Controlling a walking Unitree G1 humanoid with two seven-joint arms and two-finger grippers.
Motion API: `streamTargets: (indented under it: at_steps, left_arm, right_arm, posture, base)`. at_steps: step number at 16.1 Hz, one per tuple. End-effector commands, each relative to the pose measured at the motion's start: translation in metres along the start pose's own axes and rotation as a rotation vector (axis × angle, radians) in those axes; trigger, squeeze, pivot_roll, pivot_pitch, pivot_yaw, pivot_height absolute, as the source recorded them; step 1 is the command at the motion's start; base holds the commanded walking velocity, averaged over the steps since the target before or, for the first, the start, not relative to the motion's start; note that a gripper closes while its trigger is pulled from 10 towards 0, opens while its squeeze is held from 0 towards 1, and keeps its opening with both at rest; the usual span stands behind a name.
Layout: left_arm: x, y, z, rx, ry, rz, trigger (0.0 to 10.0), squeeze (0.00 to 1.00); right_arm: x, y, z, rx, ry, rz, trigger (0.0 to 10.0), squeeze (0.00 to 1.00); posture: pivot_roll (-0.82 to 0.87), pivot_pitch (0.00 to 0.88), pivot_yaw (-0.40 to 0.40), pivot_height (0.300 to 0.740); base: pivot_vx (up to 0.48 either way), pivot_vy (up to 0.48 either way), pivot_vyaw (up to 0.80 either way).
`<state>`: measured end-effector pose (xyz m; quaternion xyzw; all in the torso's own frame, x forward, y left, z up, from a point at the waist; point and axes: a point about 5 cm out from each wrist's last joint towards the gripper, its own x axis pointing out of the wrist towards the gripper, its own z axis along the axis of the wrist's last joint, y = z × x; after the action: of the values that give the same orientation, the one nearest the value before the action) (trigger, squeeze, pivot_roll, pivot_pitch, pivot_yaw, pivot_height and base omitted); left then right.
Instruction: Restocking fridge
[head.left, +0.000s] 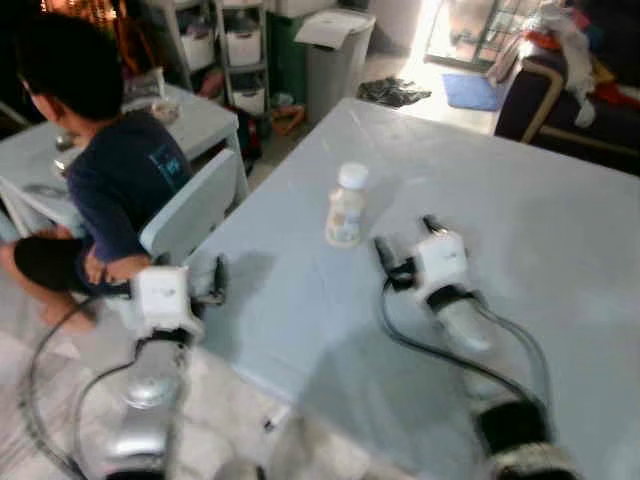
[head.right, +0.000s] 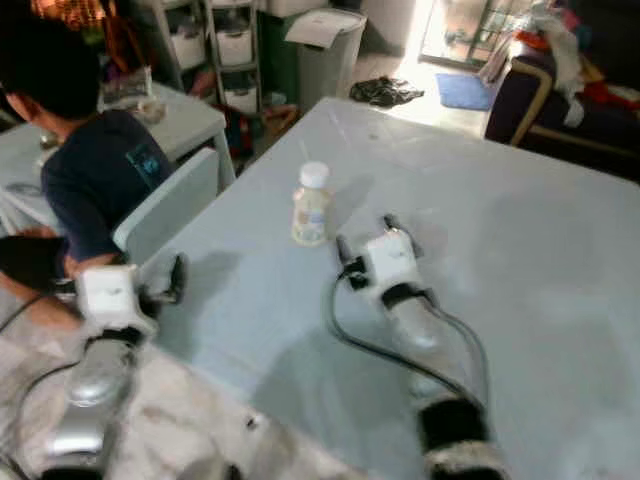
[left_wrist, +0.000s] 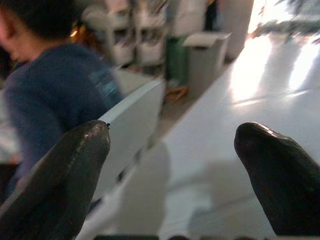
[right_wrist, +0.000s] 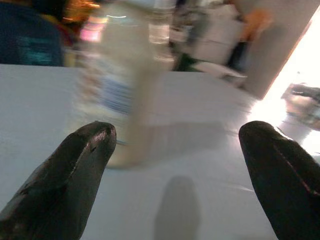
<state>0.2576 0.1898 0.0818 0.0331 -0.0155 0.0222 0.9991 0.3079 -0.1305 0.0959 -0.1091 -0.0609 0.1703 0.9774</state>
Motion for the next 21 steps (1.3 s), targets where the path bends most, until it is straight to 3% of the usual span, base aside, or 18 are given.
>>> streamTargets:
  at_steps: [1,6,11,14,17,21]
  left_arm:
    - [-0.002,-0.002,0.001,-0.001,-0.001,-0.007,10.0,0.0]
    - [-0.005,-0.001,0.0,0.004,0.005,-0.007,10.0,0.0]
    - [-0.005,0.002,-0.001,0.012,0.009,-0.004,10.0,0.0]
    - [-0.006,0.003,0.0,0.03,0.011,0.004,10.0,0.0]
    - [-0.011,0.015,0.0,0.066,0.021,0.04,10.0,0.0]
    - [-0.016,0.029,0.003,0.069,0.03,0.074,10.0,0.0]
  right_arm:
    - [-0.004,-0.005,-0.003,-0.012,0.008,-0.013,10.0,0.0]
    - [-0.005,-0.002,-0.003,-0.018,0.004,0.003,10.0,0.0]
    - [0.008,-0.012,0.019,-0.018,-0.08,0.01,10.0,0.0]
    - [0.027,-0.011,0.047,-0.02,-0.176,0.097,10.0,0.0]
    - [0.041,-0.01,0.06,0.006,-0.209,0.127,10.0,0.0]
    - [0.042,-0.003,0.066,0.042,-0.239,0.134,10.0,0.0]
  posture:
    - [0.03,0.059,-0.04,0.735]
    - [0.03,0.061,-0.039,0.735]
    - [0.02,0.064,-0.029,0.735]
    - [0.03,0.069,-0.024,0.735]
    - [0.06,0.079,-0.018,0.735]
    - [0.09,0.082,-0.008,0.735]
  base:
    - [0.0,0.0,0.0]
    - [0.0,0.0,0.0]
    - [0.0,0.0,0.0]
    - [0.0,0.0,0.0]
    - [0.0,0.0,0.0]
    - [0.0,0.0,0.0]
